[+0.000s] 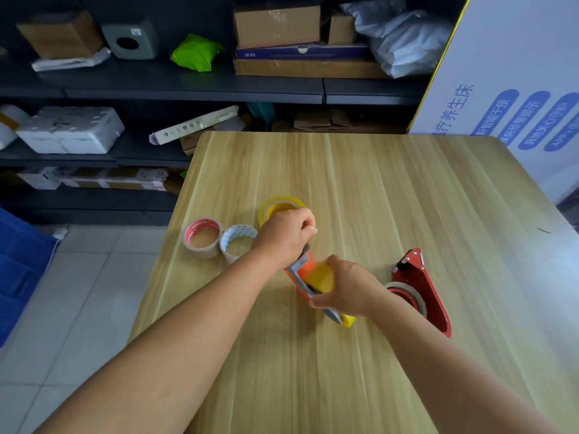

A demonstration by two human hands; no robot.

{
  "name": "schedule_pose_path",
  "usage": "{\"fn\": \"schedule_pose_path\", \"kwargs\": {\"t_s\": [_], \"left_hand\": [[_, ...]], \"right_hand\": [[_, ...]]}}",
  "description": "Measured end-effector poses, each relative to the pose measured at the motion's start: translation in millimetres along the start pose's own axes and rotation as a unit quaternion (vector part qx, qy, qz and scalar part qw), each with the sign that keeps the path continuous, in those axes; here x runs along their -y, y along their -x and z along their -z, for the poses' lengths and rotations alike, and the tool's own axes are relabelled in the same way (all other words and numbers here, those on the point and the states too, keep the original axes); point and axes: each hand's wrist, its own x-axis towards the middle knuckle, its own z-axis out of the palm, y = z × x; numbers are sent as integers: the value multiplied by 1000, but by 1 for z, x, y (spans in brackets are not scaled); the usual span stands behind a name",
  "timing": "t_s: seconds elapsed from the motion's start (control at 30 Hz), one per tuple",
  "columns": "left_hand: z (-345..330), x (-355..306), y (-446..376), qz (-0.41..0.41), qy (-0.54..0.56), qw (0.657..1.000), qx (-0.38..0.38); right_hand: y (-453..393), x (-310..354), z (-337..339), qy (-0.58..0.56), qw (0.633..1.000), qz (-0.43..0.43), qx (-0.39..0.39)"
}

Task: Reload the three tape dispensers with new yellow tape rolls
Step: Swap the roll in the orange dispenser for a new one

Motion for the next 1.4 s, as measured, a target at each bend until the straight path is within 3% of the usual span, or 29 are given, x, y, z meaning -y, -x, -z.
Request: {"fn": "schedule_pose_path", "kwargs": {"t_s": [0.17, 0.5, 0.87, 1.2, 1.4], "left_hand": [[-4, 1, 0, -6, 34, 999, -12], [-9, 10, 3, 61, 67, 993, -76], [-8, 6, -1, 93, 12, 993, -66], [0, 4, 3, 127, 76, 983, -109], [5, 9, 7, 159, 90, 981, -70]], "right_hand": [[-1, -3, 3, 6, 1000, 15, 7], [-4, -3, 0, -11, 1000, 26, 7], [-6, -2, -3, 31, 998, 53, 7], [-10, -11, 0, -16, 999, -5, -30], [-10, -11, 0, -20, 999, 4, -34]]}}
